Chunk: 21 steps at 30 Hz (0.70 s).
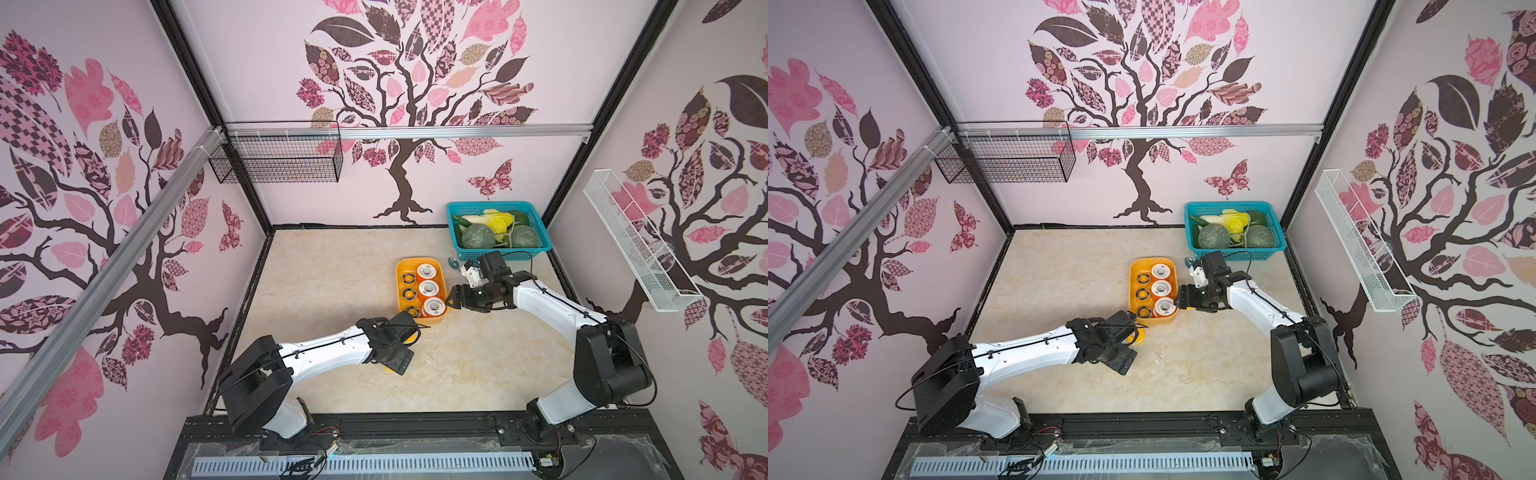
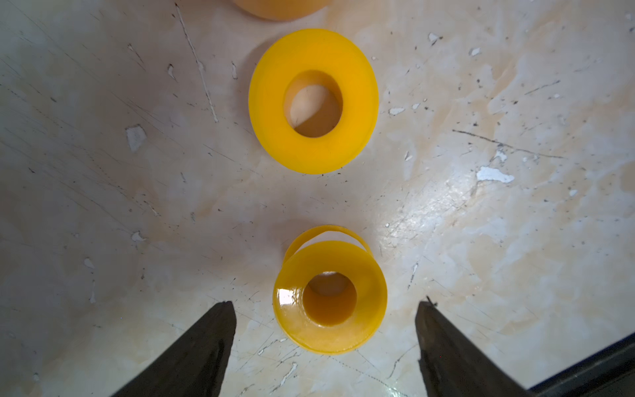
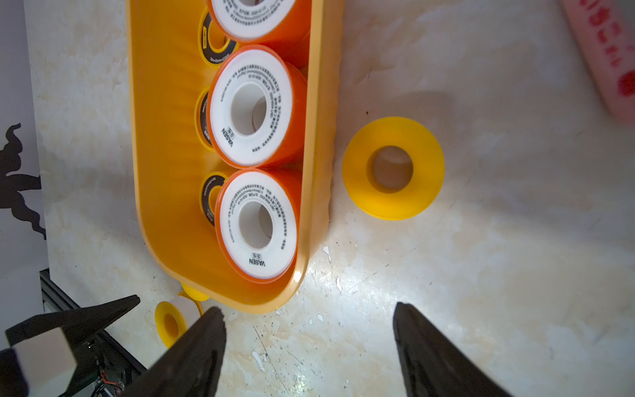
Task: Put the sealing tape into the storage box
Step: Pick up the sealing tape at the center of the board.
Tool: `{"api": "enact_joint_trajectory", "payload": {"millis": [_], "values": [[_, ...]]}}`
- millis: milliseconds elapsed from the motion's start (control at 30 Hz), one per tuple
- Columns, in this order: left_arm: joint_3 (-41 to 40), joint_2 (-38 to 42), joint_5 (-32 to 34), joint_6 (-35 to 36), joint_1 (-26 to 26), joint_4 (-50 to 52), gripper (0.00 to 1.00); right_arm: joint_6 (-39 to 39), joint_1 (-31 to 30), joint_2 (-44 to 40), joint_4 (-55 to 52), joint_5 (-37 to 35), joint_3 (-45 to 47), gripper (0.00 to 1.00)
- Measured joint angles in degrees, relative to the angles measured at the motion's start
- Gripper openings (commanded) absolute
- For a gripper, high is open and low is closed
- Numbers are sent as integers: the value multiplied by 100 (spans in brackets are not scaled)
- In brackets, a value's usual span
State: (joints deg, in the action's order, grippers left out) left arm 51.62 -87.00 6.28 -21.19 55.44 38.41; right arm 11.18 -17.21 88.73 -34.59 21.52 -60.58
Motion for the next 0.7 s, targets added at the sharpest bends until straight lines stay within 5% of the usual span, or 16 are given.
{"api": "enact_joint_trajectory", "payload": {"millis": [267,700], "values": [[-116,-243,-52,-24,0,-155,87,0,-2,2,0,44,0,81],[-116,-466,-48,-55,13,-273,71,-2,0,70,-4,83,0,81]]}}
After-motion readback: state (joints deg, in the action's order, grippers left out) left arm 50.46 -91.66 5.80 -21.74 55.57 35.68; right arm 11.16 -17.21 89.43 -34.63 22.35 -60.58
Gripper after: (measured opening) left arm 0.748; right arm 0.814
